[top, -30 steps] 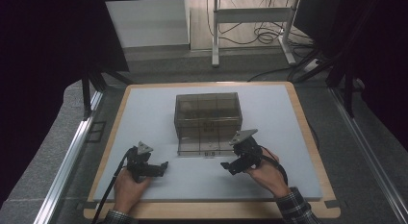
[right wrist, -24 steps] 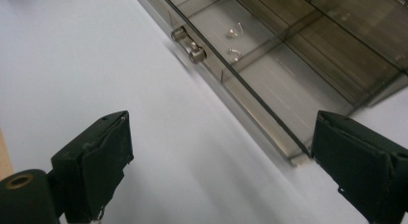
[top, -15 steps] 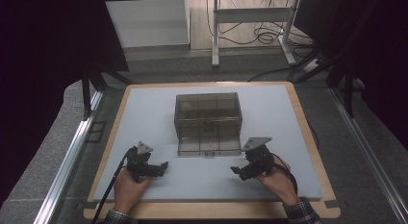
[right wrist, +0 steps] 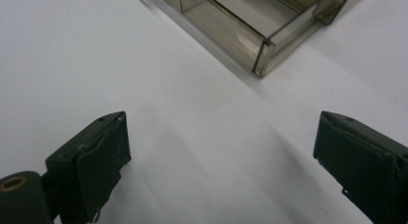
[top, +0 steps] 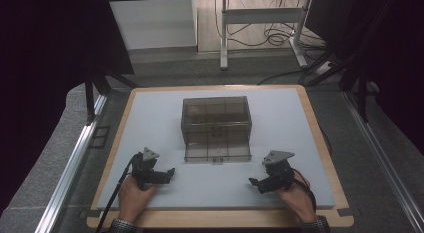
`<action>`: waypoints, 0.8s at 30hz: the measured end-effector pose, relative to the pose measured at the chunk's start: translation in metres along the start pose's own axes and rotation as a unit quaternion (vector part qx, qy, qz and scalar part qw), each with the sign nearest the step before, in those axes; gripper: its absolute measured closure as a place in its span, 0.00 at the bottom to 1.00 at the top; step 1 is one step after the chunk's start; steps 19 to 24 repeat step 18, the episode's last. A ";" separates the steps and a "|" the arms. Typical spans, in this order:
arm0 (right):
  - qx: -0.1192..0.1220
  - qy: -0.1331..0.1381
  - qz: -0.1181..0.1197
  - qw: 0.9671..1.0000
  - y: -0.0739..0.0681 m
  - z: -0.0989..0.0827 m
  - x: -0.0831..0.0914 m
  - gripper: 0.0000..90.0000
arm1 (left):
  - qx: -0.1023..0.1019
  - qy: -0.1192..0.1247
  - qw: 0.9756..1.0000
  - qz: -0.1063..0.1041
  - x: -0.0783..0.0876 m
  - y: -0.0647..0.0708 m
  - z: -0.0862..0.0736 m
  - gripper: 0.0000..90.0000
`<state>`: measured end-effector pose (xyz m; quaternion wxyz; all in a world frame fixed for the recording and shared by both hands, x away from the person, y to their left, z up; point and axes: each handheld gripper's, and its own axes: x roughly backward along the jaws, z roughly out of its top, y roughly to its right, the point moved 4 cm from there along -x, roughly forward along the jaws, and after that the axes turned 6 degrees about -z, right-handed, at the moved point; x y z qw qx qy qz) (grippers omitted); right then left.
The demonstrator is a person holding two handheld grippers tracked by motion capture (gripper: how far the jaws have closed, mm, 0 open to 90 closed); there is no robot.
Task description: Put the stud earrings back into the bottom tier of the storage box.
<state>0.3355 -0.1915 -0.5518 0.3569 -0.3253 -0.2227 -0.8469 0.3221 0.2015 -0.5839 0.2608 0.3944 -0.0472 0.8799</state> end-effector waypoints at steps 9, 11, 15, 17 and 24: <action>-0.023 0.006 -0.006 1.000 0.005 -0.013 -0.005 0.05 | 0.002 0.002 1.000 0.000 0.000 0.000 0.000 0.00; -0.023 0.003 -0.005 1.000 0.006 -0.013 -0.005 0.05 | 0.002 0.003 1.000 0.000 0.000 0.000 0.000 0.00; -0.026 0.004 -0.005 1.000 0.006 -0.013 -0.006 0.05 | 0.002 0.003 1.000 0.000 0.000 0.001 0.000 0.00; -0.025 0.004 -0.005 1.000 0.006 -0.013 -0.006 0.05 | 0.004 0.003 1.000 0.000 -0.001 0.001 0.000 0.00; -0.025 0.004 -0.005 1.000 0.006 -0.013 -0.006 0.05 | 0.004 0.003 1.000 0.000 -0.001 0.001 0.000 0.00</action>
